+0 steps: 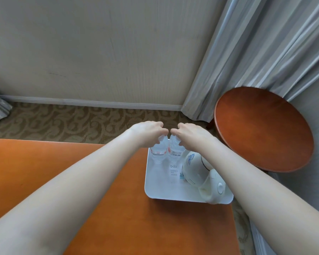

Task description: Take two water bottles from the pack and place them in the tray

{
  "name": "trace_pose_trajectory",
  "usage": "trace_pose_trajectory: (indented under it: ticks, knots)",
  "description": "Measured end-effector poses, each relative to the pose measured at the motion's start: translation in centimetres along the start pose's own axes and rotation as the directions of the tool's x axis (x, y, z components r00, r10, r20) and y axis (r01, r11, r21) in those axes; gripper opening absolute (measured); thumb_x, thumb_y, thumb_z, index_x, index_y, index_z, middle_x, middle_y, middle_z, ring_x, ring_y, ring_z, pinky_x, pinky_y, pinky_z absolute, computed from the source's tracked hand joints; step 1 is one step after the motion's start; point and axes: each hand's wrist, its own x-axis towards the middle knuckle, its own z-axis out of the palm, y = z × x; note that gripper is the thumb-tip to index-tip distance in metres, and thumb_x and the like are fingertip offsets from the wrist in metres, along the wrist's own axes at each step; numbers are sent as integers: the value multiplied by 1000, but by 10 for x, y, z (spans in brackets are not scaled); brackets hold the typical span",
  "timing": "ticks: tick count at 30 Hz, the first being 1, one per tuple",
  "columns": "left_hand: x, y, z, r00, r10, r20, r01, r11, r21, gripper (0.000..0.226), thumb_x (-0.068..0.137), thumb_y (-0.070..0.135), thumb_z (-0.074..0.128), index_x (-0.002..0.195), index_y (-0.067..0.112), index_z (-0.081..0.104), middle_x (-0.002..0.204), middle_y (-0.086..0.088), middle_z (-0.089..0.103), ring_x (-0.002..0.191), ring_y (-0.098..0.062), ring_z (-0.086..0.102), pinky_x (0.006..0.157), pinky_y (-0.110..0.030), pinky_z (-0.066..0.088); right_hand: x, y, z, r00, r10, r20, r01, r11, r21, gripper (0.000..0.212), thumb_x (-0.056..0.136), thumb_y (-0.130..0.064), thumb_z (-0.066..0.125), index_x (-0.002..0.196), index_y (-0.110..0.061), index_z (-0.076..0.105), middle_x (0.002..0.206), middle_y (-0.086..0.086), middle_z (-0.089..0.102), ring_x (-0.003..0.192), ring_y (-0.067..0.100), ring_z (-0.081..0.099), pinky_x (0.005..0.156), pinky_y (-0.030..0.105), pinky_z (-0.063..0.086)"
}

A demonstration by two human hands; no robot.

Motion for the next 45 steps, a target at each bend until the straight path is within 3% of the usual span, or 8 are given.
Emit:
trace_pose_trajectory:
  ticks: [3, 6, 12, 17, 21, 37, 45]
  knots:
    - [-2, -1, 5, 997, 12, -78, -13, 1000, -8, 29, 95, 19, 54, 124, 14, 54, 111, -6, 56, 95, -26, 57, 70, -36, 48, 1, -1, 0, 999, 49, -5, -48, 998, 40, 26, 89, -19, 60, 110, -7, 51, 102, 11, 57, 80, 25, 48, 62, 36, 40]
    - [-4, 6, 8, 984, -2, -178, 0, 1000, -7, 26, 96, 26, 52, 113, 6, 54, 106, -10, 60, 94, -30, 60, 68, -34, 41, -1, -1, -1, 993, 120, -18, -117, 987, 109, 26, 90, -25, 60, 102, -4, 52, 101, 14, 59, 79, 27, 49, 63, 35, 39]
    - [0, 26, 19, 929, -236, -283, 192, 966, -176, 33, 97, 34, 48, 102, 2, 55, 101, -13, 64, 93, -32, 62, 65, -31, 35, -2, -4, 2, 969, 241, -50, -222, 945, 241, 28, 92, -27, 55, 104, -1, 54, 107, 18, 60, 98, 35, 58, 68, 36, 41]
    - [5, 34, 14, 898, -363, -250, 296, 917, -269, 37, 98, 33, 46, 109, 0, 56, 110, -16, 62, 104, -35, 58, 74, -36, 42, 0, -8, 1, 948, 309, -77, -272, 911, 309, 31, 93, -26, 53, 106, 2, 54, 112, 20, 59, 106, 38, 55, 73, 37, 42]
    - [9, 40, 13, 874, -432, -222, 343, 873, -347, 34, 97, 30, 48, 107, -1, 58, 110, -17, 61, 104, -35, 57, 71, -34, 37, -2, -10, 5, 933, 350, -88, -301, 889, 346, 32, 92, -27, 54, 107, 1, 54, 112, 20, 60, 106, 37, 56, 76, 39, 46]
    - [6, 40, 23, 862, -461, -208, 363, 850, -382, 37, 96, 37, 49, 106, 2, 55, 108, -15, 62, 101, -33, 58, 72, -34, 40, -2, -15, 21, 908, 399, -126, -329, 868, 373, 34, 94, -30, 52, 110, 0, 48, 111, 20, 59, 103, 38, 57, 68, 35, 37]
    - [2, 35, 24, 873, -476, -108, 363, 781, -508, 53, 91, 52, 50, 111, 3, 52, 114, -14, 58, 106, -32, 56, 73, -34, 40, -11, -6, 27, 880, 475, -20, -371, 712, 596, 51, 88, -47, 55, 111, -2, 49, 113, 19, 60, 102, 37, 57, 73, 37, 41]
